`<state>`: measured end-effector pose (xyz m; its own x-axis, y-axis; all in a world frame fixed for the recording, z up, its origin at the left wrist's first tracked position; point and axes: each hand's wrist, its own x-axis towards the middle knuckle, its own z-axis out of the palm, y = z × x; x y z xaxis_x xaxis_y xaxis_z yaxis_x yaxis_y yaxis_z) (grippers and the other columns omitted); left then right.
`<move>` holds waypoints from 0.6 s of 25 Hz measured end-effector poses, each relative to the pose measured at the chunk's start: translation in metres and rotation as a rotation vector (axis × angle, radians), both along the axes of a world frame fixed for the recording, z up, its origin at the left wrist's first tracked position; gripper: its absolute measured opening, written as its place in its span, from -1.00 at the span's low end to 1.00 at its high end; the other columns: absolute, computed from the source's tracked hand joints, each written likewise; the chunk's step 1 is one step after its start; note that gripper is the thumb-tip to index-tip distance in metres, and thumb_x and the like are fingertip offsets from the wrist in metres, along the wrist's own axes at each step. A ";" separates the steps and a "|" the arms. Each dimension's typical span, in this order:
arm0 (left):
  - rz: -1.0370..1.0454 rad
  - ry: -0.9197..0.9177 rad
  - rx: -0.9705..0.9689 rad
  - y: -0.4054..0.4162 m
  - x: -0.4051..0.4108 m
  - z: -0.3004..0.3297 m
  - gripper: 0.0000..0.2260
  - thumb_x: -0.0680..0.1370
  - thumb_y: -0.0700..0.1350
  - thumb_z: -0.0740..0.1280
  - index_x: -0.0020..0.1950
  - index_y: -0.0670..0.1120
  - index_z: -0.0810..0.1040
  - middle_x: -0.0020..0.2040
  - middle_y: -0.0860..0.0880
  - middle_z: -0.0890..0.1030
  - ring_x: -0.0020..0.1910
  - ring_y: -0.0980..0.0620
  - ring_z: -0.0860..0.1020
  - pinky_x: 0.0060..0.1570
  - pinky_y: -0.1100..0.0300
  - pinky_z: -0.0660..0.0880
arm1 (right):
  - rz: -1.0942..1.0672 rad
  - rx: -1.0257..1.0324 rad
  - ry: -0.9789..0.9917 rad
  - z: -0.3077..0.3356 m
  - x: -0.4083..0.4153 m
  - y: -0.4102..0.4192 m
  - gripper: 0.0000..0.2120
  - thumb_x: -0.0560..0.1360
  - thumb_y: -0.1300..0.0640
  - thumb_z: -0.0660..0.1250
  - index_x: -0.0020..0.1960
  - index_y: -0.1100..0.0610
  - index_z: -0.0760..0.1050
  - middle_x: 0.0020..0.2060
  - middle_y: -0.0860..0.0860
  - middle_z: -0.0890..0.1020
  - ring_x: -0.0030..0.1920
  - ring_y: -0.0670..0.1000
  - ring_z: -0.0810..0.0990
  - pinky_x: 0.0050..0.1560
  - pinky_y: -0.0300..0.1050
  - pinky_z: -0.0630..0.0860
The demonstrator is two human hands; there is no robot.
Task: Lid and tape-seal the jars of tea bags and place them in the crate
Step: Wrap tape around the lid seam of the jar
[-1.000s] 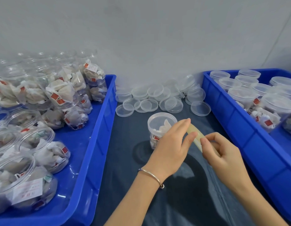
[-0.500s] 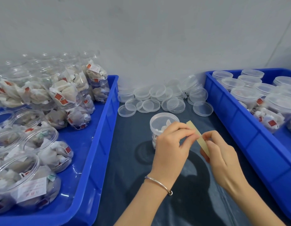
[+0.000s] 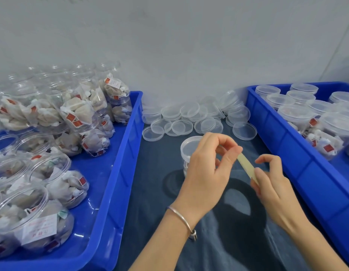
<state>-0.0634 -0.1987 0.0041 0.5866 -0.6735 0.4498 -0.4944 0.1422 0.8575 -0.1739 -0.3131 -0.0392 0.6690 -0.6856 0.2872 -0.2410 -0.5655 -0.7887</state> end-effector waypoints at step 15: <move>0.186 -0.124 0.068 -0.011 -0.005 -0.027 -0.95 0.52 -0.20 0.39 -0.14 -0.15 0.61 -0.17 0.01 0.58 -0.23 0.13 0.50 -0.20 0.32 0.44 | 0.059 -0.172 0.055 0.004 0.006 0.026 -0.91 0.58 0.07 0.03 0.04 -0.08 0.14 -0.49 -0.15 0.49 -0.50 -0.07 0.44 -0.44 -0.19 0.18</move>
